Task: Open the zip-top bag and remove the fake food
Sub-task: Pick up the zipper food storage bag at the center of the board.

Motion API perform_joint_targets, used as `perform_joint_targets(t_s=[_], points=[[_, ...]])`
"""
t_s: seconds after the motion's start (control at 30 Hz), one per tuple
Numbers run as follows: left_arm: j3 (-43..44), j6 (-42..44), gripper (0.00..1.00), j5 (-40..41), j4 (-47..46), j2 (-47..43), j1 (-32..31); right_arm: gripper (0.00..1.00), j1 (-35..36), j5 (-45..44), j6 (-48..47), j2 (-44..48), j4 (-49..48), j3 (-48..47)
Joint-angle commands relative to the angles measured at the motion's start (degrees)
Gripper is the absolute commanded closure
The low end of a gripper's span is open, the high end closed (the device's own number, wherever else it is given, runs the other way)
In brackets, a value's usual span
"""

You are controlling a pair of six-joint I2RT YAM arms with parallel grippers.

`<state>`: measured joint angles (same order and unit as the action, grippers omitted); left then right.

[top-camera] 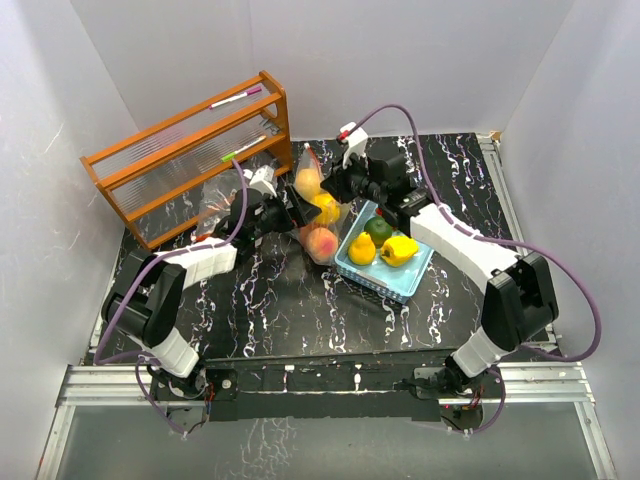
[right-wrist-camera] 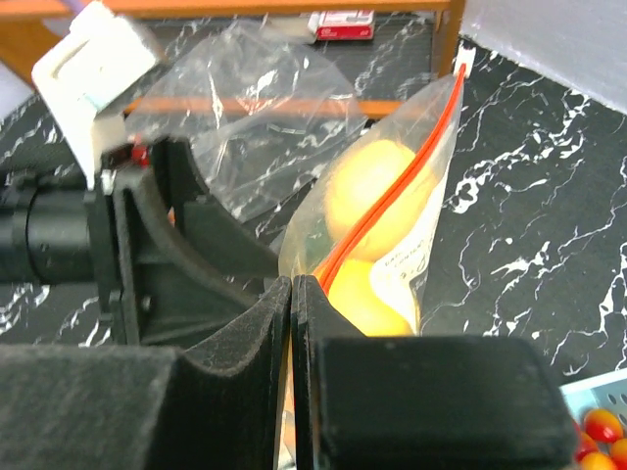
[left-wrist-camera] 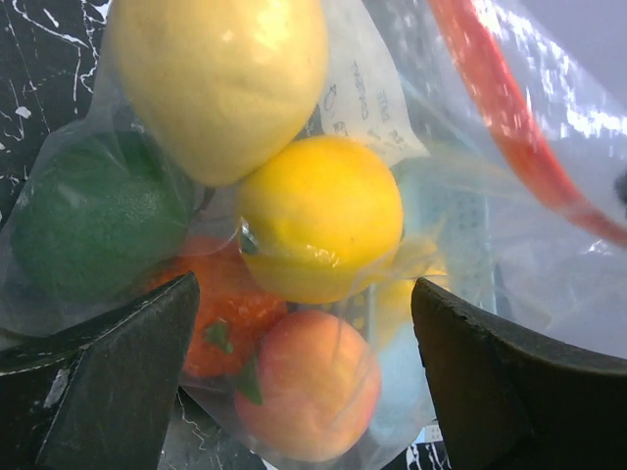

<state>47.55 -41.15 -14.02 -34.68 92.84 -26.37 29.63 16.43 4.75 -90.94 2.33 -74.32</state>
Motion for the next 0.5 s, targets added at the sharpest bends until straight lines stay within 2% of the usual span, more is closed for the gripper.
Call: perform_joint_targets(t_s=[0.0, 0.1, 0.13, 0.27, 0.3, 0.33, 0.37, 0.4, 0.47], points=[[-1.2, -2.6, 0.09, -1.2, -3.9, -3.1, 3.0, 0.93, 1.8, -1.5, -5.1, 5.3, -1.6, 4.1], [0.1, -3.6, 0.07, -4.4, -6.3, -1.9, 4.3, 0.93, 2.3, -1.1, -4.0, 7.0, -1.9, 7.7], [0.7, -3.2, 0.1, -4.8, -6.3, -1.5, 4.3, 0.93, 2.4, -0.6, -2.8, 7.5, -2.6, 9.2], [-0.1, -4.9, 0.48, -7.3, -9.8, 0.3, 4.3, 0.93, 2.5, 3.6, 5.4, 8.1, -8.1, 13.9], [-0.7, -5.1, 0.6, -8.1, -10.6, 0.7, 4.3, 0.93, 2.7, 5.5, 7.3, 8.1, -9.9, 15.2], [-1.2, -5.2, 0.84, -8.9, -11.4, 1.1, 4.3, 0.93, 3.1, 6.9, 8.9, 8.1, -12.1, 16.5], [-1.6, -5.6, 0.97, -9.5, -12.2, 1.4, 4.3, 0.92, 3.7, 7.4, 9.7, 8.3, -13.5, 17.5], [-2.0, -5.9, 1.0, -9.7, -12.7, 1.7, 4.3, 0.93, 4.6, 7.1, 10.0, 8.5, -14.3, 18.3], [-2.9, -6.3, 1.0, -8.7, -12.8, 1.4, 4.3, 0.93, 6.2, 6.0, 9.0, 8.7, -14.3, 18.8]])
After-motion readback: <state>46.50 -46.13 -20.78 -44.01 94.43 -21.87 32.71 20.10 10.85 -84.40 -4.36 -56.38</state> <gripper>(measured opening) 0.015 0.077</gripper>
